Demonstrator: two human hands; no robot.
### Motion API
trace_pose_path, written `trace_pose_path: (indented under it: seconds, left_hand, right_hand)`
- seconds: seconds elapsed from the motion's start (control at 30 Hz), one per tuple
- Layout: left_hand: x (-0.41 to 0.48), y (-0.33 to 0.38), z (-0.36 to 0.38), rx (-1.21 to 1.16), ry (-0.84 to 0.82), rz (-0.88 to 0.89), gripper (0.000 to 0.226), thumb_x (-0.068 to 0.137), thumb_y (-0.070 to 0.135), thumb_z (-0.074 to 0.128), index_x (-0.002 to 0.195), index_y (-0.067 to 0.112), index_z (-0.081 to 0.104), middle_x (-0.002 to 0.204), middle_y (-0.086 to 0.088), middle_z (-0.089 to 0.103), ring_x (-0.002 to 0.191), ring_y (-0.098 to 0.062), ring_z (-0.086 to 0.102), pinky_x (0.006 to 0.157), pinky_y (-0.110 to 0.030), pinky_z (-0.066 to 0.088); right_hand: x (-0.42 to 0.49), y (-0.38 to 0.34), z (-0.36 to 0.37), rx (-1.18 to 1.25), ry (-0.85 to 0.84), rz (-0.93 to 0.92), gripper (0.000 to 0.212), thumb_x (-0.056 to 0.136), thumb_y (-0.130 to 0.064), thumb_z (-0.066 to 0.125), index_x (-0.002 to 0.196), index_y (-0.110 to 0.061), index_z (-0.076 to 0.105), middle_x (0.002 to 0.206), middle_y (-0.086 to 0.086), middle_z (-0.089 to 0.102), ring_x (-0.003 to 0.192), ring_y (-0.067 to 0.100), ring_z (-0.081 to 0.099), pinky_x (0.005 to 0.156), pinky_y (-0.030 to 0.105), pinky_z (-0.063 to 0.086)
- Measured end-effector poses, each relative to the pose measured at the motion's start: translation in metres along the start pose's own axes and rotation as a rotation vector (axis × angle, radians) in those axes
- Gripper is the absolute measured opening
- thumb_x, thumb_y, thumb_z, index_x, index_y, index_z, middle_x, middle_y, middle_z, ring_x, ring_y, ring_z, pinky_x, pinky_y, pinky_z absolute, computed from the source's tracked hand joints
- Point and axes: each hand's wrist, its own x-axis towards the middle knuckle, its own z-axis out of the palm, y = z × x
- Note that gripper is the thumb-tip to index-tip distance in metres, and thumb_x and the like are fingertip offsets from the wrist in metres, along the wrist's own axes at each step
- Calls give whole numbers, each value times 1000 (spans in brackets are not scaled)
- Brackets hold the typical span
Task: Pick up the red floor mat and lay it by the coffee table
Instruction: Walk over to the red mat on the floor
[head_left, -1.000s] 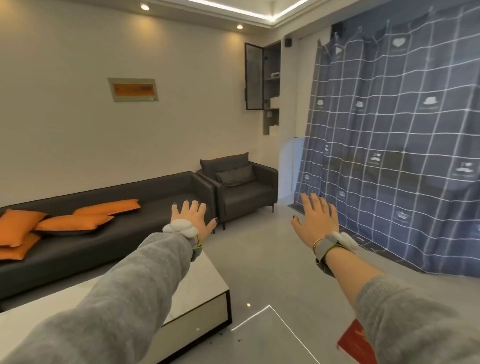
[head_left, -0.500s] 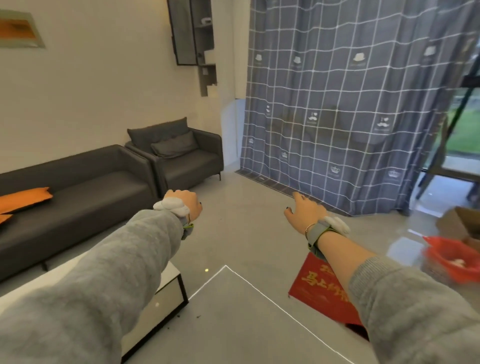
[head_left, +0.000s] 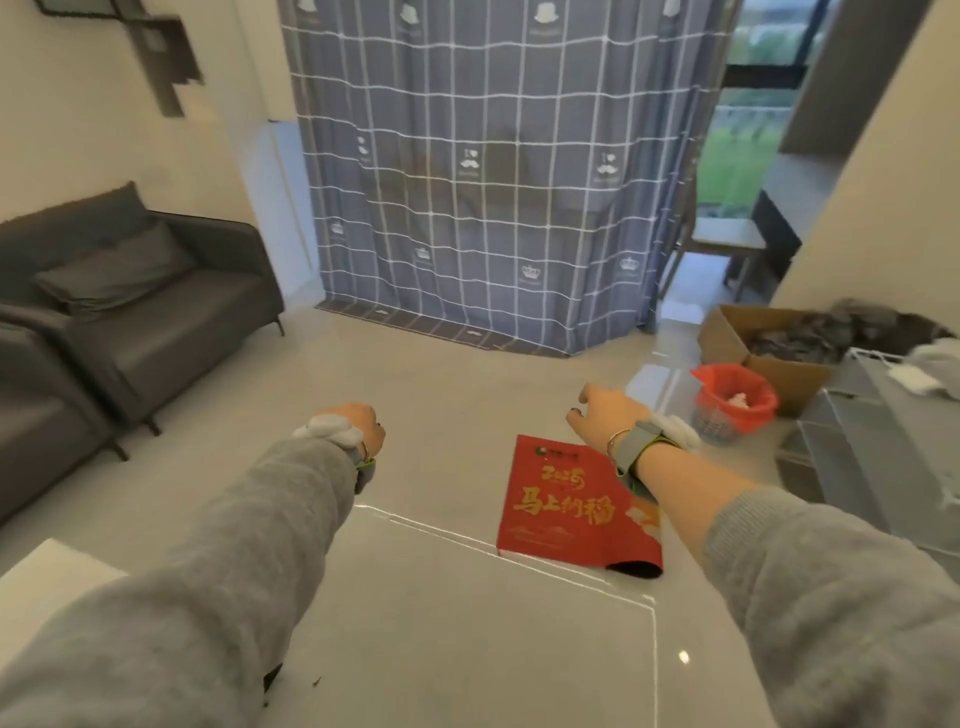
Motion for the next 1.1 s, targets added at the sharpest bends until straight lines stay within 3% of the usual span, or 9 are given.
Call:
trace_pose_path:
  seconds: [0.2, 0.3, 0.57, 0.67, 0.77, 0.83, 1.0, 1.1]
  left_hand:
    - [77, 79, -1, 141, -95, 182, 35, 96, 24, 41, 116, 9, 65, 110, -6, 66, 92, -22, 62, 76, -26, 47]
    - [109, 133, -5, 170, -121, 246, 33, 94, 24, 46, 117, 9, 65, 118, -8, 66, 105, -26, 65, 87, -32, 53]
    - [167, 291, -6, 258, -160, 361, 37, 99, 25, 37, 126, 10, 58, 128, -7, 61, 114, -25, 62, 92, -33, 50]
    - [182, 352, 1, 163, -230, 344, 36, 98, 27, 36, 115, 8, 61, 118, -8, 65, 104, -27, 65, 82, -32, 51]
    - [192, 406, 16, 62, -283, 378, 30, 97, 30, 34, 92, 10, 56, 94, -8, 60, 81, -27, 58, 68, -28, 40]
    - [191, 428, 23, 67, -294, 416, 29, 96, 30, 35, 91, 12, 56, 90, -7, 55, 78, -26, 53, 68, -29, 39]
    - [208, 473, 62, 77, -432, 431, 41, 97, 29, 33, 117, 5, 60, 119, -12, 65, 105, -30, 62, 82, -33, 47]
    - [224, 486, 87, 117, -508, 412, 44, 98, 28, 32, 122, 2, 58, 122, -15, 64, 100, -28, 62, 77, -32, 44]
  right_hand:
    - [37, 81, 16, 0, -55, 209, 39, 91, -33, 42, 117, -7, 54, 106, 13, 66, 91, 31, 63, 65, 30, 44]
    - [59, 128, 20, 3, -82, 283, 38, 91, -33, 42, 116, -8, 55, 109, 13, 66, 95, 32, 63, 67, 30, 42]
    - [137, 253, 39, 59, -166, 350, 39, 93, -34, 41, 115, -7, 58, 112, 14, 65, 95, 31, 61, 67, 27, 37]
    - [157, 297, 50, 124, -252, 361, 39, 95, -32, 39, 115, -4, 58, 111, 14, 65, 89, 29, 57, 67, 25, 35]
    - [172, 341, 76, 170, -356, 422, 36, 92, -30, 42, 110, -3, 60, 102, 13, 64, 82, 28, 55, 67, 27, 38]
    - [173, 362, 90, 177, -401, 455, 35, 91, -29, 43, 108, -4, 60, 105, 14, 66, 78, 27, 53, 67, 27, 41]
    - [182, 406, 129, 167, -543, 548, 37, 91, -28, 42, 110, -3, 61, 105, 15, 66, 83, 29, 57, 67, 27, 42]
    - [189, 419, 151, 187, -582, 608, 37, 91, -28, 43, 111, -3, 61, 110, 17, 66, 93, 31, 61, 74, 30, 46]
